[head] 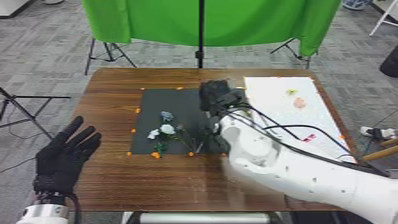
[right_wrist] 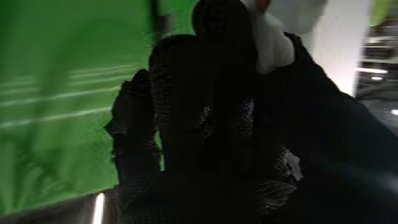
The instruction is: Arrange flowers
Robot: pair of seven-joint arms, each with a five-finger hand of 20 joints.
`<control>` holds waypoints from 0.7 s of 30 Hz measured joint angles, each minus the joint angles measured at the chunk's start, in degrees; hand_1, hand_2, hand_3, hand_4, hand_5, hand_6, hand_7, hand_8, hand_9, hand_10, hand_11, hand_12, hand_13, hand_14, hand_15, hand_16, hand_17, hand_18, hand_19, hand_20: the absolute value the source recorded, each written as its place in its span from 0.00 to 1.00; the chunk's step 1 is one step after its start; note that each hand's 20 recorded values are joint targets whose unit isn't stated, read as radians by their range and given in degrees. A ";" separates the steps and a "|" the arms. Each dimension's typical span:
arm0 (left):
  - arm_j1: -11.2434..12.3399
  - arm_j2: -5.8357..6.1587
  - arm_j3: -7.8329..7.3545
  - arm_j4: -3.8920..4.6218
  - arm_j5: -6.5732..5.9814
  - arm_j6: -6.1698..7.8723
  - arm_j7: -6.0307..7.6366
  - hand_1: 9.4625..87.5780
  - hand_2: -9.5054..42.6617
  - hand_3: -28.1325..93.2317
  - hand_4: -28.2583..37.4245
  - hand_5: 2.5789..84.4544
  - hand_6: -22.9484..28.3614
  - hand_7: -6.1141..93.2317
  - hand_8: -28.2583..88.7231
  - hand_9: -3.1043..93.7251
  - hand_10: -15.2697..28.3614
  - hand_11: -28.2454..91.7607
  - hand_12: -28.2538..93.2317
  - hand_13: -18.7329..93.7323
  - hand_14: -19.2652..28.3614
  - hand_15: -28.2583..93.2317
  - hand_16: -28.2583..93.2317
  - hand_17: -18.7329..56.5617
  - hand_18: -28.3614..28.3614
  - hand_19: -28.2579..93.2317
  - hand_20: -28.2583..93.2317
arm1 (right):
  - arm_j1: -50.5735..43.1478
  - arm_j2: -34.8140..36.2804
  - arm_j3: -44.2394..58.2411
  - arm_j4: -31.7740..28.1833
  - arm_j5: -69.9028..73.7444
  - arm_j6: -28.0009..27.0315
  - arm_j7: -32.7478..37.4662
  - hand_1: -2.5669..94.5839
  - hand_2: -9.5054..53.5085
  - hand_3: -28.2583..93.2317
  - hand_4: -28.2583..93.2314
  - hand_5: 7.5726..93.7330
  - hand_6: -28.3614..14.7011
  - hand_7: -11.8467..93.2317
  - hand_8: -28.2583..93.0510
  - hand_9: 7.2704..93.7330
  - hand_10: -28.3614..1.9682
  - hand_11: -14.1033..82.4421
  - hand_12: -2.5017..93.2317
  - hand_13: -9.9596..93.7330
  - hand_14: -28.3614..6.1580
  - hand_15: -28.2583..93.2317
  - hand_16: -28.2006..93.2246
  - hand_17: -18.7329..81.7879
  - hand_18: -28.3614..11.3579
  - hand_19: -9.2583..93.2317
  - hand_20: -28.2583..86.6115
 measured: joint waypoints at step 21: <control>-0.54 -0.41 -0.78 0.04 0.69 -0.74 -3.08 0.17 0.29 0.90 0.02 0.40 0.61 0.16 0.16 0.38 0.81 0.40 0.31 0.38 1.00 0.64 0.14 0.10 0.94 0.68 0.28 | -3.16 -1.70 -1.14 -0.98 -0.99 -6.74 -1.66 0.47 0.00 0.86 0.00 0.79 0.68 0.27 0.21 0.83 0.62 0.41 0.27 0.72 0.57 0.80 0.38 0.39 0.17 0.86 0.65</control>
